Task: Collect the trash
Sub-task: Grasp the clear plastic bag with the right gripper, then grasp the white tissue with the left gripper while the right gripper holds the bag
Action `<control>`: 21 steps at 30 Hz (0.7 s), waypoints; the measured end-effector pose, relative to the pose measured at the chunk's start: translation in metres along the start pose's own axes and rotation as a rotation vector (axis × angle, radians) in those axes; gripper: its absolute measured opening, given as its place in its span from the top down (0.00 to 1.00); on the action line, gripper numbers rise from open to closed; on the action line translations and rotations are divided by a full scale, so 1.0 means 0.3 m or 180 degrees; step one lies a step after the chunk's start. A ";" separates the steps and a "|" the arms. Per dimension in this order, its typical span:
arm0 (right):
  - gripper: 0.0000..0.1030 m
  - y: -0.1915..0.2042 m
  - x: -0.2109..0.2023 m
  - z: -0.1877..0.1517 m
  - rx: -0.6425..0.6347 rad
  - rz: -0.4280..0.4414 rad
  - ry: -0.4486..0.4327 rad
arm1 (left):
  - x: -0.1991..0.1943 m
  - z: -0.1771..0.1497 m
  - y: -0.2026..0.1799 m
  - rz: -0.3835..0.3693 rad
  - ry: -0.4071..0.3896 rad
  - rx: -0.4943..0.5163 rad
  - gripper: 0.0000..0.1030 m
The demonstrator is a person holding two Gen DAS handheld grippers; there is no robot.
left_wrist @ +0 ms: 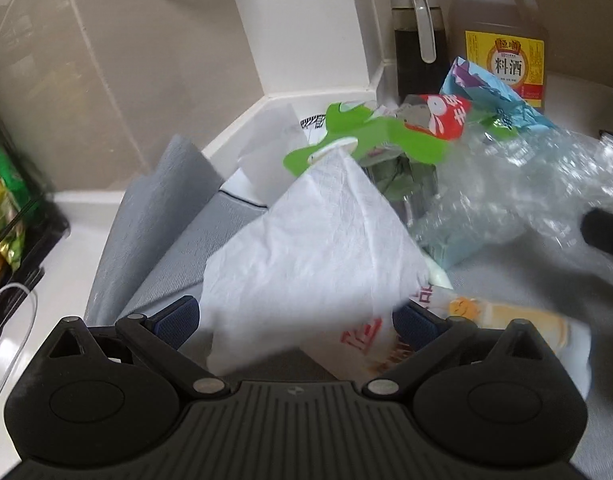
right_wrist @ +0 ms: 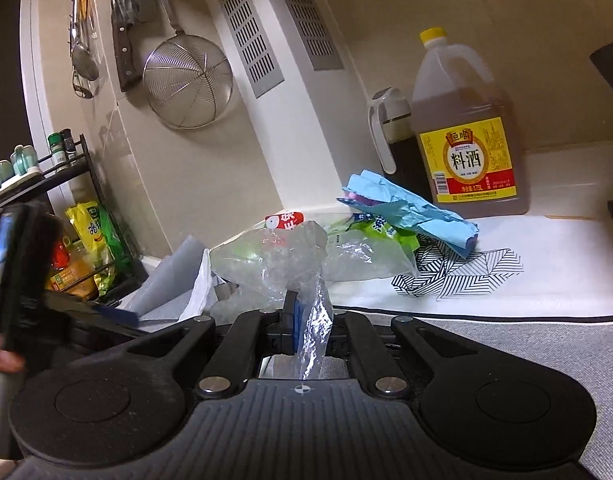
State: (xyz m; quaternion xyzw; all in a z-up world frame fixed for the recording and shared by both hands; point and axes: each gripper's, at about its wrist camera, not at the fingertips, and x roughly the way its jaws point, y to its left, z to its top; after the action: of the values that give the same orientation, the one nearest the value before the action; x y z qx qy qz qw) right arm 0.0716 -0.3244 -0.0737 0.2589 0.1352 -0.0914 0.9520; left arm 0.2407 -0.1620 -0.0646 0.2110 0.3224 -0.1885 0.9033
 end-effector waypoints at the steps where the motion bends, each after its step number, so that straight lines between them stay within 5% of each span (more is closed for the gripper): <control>1: 0.96 -0.003 0.000 -0.002 0.0008 -0.0002 0.0006 | 0.013 0.007 0.003 -0.0002 0.0006 -0.0025 0.00; 10: 0.96 -0.006 0.005 -0.005 0.0066 -0.0003 0.0048 | 0.047 0.031 0.045 -0.0044 0.0001 -0.0282 0.03; 12: 0.96 -0.005 0.006 -0.004 0.0065 -0.0004 0.0049 | 0.039 0.028 0.054 -0.0144 -0.0007 -0.0327 0.27; 13: 0.96 -0.005 0.006 -0.005 0.0065 -0.0002 0.0048 | 0.039 0.029 0.060 -0.0217 0.0044 -0.0360 0.58; 14: 0.96 -0.005 0.006 -0.006 0.0062 0.0002 0.0048 | 0.034 0.030 0.064 -0.0234 0.0084 -0.0410 0.70; 21: 0.96 -0.001 -0.001 -0.008 0.0041 0.0020 -0.0010 | -0.090 -0.001 0.124 -0.0206 -0.0184 -0.0541 0.70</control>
State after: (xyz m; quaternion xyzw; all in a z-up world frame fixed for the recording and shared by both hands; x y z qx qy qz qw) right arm 0.0709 -0.3232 -0.0757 0.2653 0.1323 -0.0897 0.9508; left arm 0.2388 -0.1251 -0.0371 0.1175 0.3177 -0.1956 0.9203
